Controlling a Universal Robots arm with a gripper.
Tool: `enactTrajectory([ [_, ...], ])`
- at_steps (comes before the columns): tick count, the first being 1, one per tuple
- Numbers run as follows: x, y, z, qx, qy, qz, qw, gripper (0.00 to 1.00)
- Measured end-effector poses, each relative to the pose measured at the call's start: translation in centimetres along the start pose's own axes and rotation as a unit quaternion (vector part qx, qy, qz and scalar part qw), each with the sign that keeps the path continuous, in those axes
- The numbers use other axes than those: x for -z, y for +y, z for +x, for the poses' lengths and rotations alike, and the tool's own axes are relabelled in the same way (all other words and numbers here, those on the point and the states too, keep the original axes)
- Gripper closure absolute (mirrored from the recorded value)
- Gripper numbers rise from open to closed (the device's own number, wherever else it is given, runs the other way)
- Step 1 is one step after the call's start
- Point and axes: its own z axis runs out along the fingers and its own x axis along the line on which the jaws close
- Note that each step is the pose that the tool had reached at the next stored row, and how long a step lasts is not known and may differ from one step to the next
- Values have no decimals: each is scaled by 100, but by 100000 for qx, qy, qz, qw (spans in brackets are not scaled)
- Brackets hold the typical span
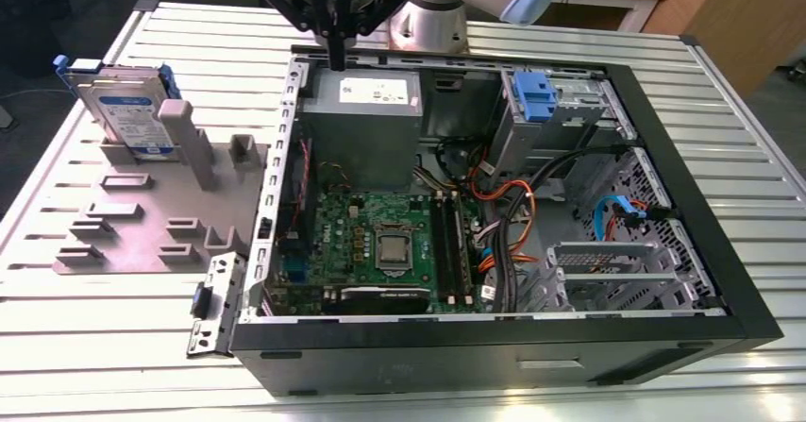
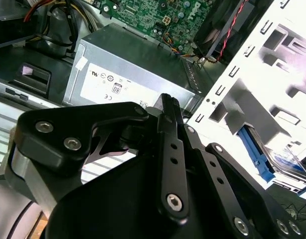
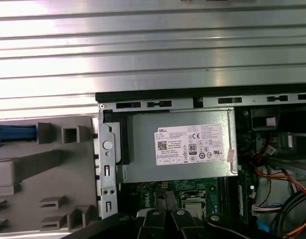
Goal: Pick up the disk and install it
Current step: 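Reach for the disk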
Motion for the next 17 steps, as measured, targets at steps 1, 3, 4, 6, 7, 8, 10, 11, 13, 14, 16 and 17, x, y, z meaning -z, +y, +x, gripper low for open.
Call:
enactTrajectory([
  [1,0,0,4,-1,2,2,100000,89],
  [3,1,-1,11,-1,2,3,100000,89],
  [4,1,-1,16,-4,0,2,100000,89],
  [6,1,-2,23,0,3,3,100000,89],
  [7,1,-2,27,0,4,4,100000,89],
  [8,1,-2,30,0,1,2,100000,89],
  [10,1,-3,38,0,3,3,100000,89],
  [11,1,-3,41,0,3,2,100000,89],
  [13,1,-4,47,0,2,2,100000,89],
  [14,2,-4,50,1,2,3,100000,89],
  [16,2,-4,57,0,2,2,100000,89],
  [17,2,-5,60,-1,3,2,100000,89],
])
